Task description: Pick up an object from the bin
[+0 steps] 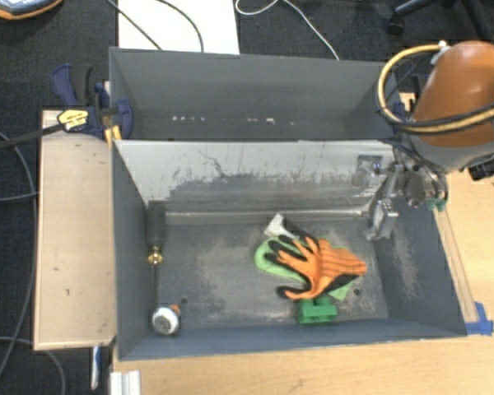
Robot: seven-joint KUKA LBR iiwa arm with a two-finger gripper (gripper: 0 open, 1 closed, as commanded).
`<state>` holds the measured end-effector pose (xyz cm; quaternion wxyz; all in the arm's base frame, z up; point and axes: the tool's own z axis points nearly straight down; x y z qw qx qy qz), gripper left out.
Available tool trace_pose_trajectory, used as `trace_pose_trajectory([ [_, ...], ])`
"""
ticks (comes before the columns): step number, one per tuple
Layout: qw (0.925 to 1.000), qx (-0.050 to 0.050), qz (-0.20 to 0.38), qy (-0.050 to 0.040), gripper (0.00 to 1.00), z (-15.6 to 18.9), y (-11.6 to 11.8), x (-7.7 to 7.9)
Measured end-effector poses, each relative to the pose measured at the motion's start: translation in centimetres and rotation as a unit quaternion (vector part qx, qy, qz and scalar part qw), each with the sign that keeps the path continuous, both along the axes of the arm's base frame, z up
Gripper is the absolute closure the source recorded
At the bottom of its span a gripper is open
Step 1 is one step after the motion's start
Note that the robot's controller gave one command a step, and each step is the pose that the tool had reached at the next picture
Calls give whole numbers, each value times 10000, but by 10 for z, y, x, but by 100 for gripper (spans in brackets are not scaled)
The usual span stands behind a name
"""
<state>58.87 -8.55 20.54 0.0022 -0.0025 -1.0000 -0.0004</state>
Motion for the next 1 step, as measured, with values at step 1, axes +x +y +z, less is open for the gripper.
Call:
trace_pose_trajectory([
  [1, 10000, -6, 14, -42, 0, 5, 0, 2],
])
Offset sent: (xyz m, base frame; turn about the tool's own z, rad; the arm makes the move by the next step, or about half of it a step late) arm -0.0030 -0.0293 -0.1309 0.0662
